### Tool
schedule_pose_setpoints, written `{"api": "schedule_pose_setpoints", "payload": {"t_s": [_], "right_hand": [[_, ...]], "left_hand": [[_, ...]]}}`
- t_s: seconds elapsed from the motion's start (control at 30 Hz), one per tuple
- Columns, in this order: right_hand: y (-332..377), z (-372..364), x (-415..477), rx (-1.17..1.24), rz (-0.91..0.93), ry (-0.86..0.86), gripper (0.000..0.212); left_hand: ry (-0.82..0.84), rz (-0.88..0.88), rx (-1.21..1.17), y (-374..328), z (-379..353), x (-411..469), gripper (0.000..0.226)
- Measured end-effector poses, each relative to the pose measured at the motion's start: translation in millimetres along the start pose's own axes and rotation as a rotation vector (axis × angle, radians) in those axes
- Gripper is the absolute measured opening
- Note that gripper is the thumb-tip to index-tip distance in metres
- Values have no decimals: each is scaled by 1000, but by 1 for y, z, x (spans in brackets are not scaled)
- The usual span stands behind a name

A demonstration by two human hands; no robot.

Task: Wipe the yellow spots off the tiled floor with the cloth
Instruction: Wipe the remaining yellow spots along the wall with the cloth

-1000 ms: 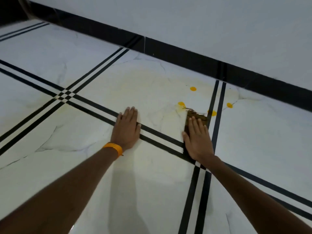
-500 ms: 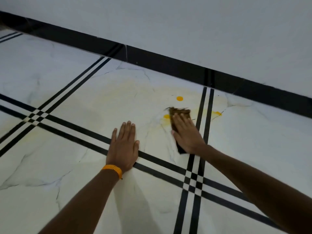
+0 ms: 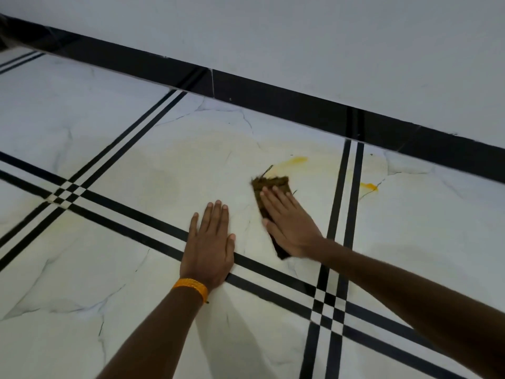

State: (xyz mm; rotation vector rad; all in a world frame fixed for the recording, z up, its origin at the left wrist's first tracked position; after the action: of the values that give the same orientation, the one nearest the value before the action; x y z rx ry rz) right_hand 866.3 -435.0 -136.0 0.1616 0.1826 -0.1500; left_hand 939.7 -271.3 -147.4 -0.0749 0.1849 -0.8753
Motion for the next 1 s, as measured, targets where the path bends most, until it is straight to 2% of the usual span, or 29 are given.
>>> {"api": "schedule_pose_setpoints", "payload": {"t_s": [0.07, 0.1, 0.13, 0.23, 0.3, 0.37, 0.43, 0.5, 0.6, 0.63, 0.7, 0.8, 0.87, 0.9, 0.93, 1.0], "right_hand": [[9, -8, -28, -39, 242, 103, 62], [-5, -5, -32, -42, 298, 118, 61], [-30, 2, -29, -37, 262, 109, 62], [-127, 30, 11, 24, -226, -65, 82], [-154, 35, 40, 44, -506, -91, 76], [-149, 36, 69, 93, -617, -87, 67], [-115, 39, 96, 103, -517, -79, 68], [-53, 36, 105, 41, -264, -76, 66], [29, 8, 51, -58, 133, -7, 61], [38, 1, 24, -54, 205, 24, 61], [13, -1, -5, -51, 207, 18, 62], [-63, 21, 25, 23, -133, -54, 63], [-71, 29, 56, 60, -355, -50, 63], [-55, 27, 68, 65, -359, -60, 64], [-27, 25, 77, 62, -273, -75, 65], [31, 11, 79, -12, 23, -47, 65]], "left_hand": [[2, -5, -6, 0, 1, -1, 66], [4, -8, -4, -1, 0, -1, 66], [4, -5, -3, -2, 0, 0, 66], [6, 1, -4, -1, 0, 0, 67], [20, -6, -5, -1, -1, 1, 67], [24, -8, -1, -1, -2, 0, 67], [23, -15, 0, -2, -1, 0, 67], [18, -12, 6, -1, 0, 1, 67], [14, -11, 5, -2, 1, 0, 67], [16, -11, 2, -3, 1, 1, 68], [19, -11, -11, -2, 1, 1, 68], [15, -10, -8, -1, 0, 2, 67], [20, -3, -10, -1, -1, 0, 66], [18, 0, -8, 0, -1, -1, 66], [17, -1, -4, -1, 0, -1, 66], [14, -9, 7, -2, 1, 1, 66]]}}
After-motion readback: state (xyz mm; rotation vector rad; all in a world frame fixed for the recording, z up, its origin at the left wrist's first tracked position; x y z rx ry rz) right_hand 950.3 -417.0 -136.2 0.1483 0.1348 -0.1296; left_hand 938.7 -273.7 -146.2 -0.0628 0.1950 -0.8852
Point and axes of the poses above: each hand's wrist, its own x-axis towards the middle knuckle, its own z-axis out of the back of the hand, y = z × x, the point moved 8 cm from there along x, towards the middle knuckle, and after that the axes turned 9 degrees about y, right-handed, at the moved point
